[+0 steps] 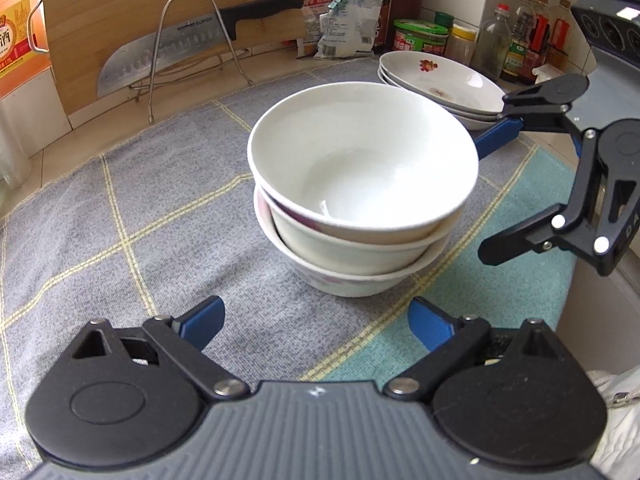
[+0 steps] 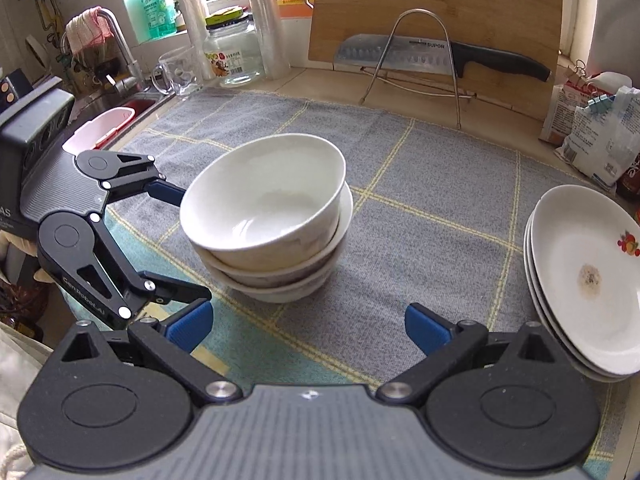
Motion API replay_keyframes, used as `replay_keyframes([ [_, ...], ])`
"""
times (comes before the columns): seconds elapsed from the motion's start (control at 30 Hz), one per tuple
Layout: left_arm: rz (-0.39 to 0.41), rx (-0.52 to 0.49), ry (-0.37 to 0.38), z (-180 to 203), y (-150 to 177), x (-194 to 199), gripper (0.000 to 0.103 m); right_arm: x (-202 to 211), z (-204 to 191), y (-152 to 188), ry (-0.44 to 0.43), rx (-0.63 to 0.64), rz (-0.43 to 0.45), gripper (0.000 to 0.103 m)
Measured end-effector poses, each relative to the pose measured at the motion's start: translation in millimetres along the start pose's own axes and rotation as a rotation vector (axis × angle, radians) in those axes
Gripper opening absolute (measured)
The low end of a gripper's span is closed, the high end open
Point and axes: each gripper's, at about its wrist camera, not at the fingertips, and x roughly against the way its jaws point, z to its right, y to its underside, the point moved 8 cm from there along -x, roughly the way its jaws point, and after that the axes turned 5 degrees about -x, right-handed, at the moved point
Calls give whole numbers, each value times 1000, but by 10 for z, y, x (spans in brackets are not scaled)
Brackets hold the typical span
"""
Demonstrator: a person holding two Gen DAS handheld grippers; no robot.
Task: Organize plates and bowls
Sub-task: 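Close the left gripper on the bowl stack rim while the right gripper grips its opposite rim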
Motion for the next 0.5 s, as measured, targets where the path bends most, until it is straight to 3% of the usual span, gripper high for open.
replay_keyframes([
  [0.23,-89,34,-68,75,32,-173,100,-433,102,-20,-50,227,-76,103],
  [0.4,-84,64,-88,95,36,-195,103,-539,34,-59,-139,354,-92,103],
  [0.5,-78,59,-84,95,37,-191,103,-575,-5,-38,-140,415,-94,103],
])
